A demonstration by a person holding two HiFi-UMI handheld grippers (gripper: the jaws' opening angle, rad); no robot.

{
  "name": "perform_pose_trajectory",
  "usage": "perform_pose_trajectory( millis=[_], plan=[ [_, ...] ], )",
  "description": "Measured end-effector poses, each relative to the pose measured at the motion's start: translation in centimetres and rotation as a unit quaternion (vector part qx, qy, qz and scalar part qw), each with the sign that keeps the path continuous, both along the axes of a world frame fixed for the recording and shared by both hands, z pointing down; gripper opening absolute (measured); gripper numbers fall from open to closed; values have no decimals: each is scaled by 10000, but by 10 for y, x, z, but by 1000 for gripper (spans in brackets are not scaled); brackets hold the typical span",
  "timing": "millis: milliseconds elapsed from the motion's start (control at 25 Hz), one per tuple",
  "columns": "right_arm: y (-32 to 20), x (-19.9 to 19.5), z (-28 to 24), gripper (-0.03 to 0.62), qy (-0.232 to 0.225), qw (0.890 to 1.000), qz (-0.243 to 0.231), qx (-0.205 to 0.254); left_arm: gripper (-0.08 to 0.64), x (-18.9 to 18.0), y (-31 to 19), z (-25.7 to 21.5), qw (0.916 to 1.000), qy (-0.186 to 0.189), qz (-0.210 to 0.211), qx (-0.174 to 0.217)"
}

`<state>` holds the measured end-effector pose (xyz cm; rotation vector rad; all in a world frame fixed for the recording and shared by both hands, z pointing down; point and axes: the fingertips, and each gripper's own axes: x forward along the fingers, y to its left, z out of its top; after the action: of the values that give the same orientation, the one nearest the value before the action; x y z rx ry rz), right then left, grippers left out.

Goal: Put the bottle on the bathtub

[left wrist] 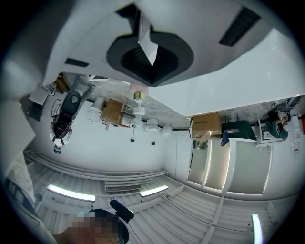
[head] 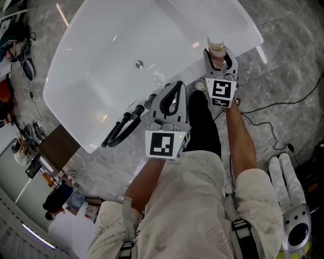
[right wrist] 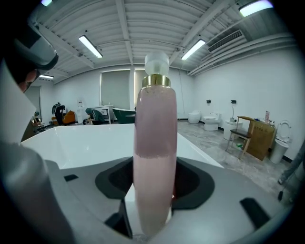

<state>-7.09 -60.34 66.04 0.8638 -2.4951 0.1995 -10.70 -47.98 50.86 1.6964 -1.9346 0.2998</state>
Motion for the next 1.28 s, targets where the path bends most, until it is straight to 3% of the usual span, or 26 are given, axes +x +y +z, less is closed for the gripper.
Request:
perform_pose_trajectory(
  millis=[640, 840, 1280],
  plan=[
    [12, 16, 5, 221, 26, 9999, 111, 69, 2, 8, -3, -2, 9999, -60, 105, 25],
    [9, 16, 2, 268, -100, 9999, 82, 18, 2, 9, -4, -4, 9999, -77, 91, 31],
    [28, 29, 3, 304, -176, 9996, 4, -234, 2, 15, -1, -13, 9998, -168, 4, 128]
  ],
)
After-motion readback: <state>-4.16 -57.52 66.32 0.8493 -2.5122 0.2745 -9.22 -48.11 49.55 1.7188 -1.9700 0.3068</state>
